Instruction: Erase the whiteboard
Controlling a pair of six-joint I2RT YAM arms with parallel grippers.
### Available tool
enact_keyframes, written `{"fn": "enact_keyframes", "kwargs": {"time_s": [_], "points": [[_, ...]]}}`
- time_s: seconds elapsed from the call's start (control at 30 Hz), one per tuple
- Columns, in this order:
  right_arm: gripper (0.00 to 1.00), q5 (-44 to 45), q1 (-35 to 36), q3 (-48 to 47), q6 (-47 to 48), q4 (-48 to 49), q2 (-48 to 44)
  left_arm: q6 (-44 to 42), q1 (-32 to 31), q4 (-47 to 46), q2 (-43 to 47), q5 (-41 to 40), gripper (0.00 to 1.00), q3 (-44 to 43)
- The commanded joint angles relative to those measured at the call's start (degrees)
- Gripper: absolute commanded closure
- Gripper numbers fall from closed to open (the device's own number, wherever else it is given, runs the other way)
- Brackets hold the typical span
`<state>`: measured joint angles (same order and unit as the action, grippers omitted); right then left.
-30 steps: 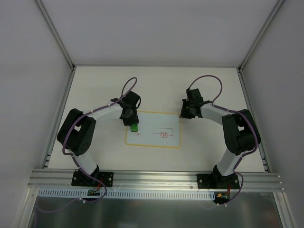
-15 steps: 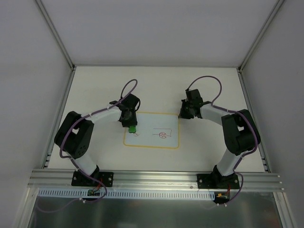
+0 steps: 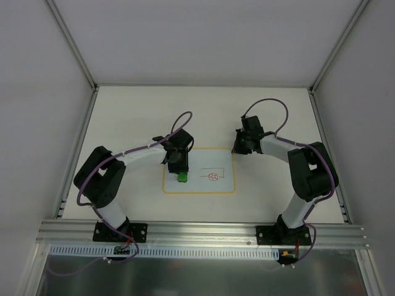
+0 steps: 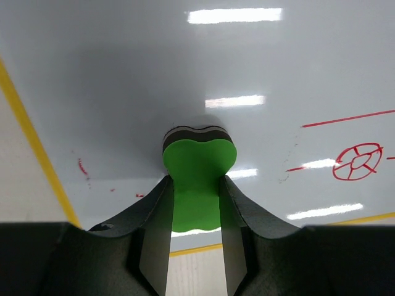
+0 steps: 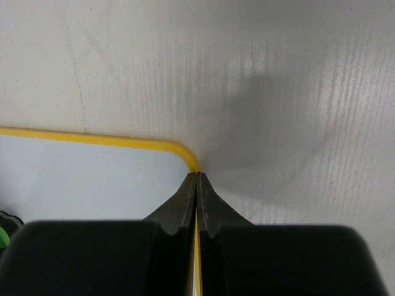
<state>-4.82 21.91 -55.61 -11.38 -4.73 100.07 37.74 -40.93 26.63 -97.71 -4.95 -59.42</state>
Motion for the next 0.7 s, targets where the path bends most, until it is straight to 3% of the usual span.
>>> {"fn": "enact_keyframes", "kwargs": {"time_s": [0.0,0.37,0.57,0.67], "points": [[1.0,1.7,0.4,1.9,0.3,-3.4,0.2,0.7,4.0,9.3,-0.2,0.0,1.0,6.9],[1.0,1.1,0.4,2.2,0.2,-2.6,0.5,-3.5,15.0,13.2,4.9,-4.9,1.0,7.1],[1.0,0.8,0.3,2.2,0.3,-2.3,0.5,-4.7,15.1,12.9,1.1,-2.2,1.0,3.0],[1.0,0.4,0.3,2.2,0.3,-2.0,0.4,-6.4,11.9,12.7,-0.9,-2.3,1.0,-0.4]]}}
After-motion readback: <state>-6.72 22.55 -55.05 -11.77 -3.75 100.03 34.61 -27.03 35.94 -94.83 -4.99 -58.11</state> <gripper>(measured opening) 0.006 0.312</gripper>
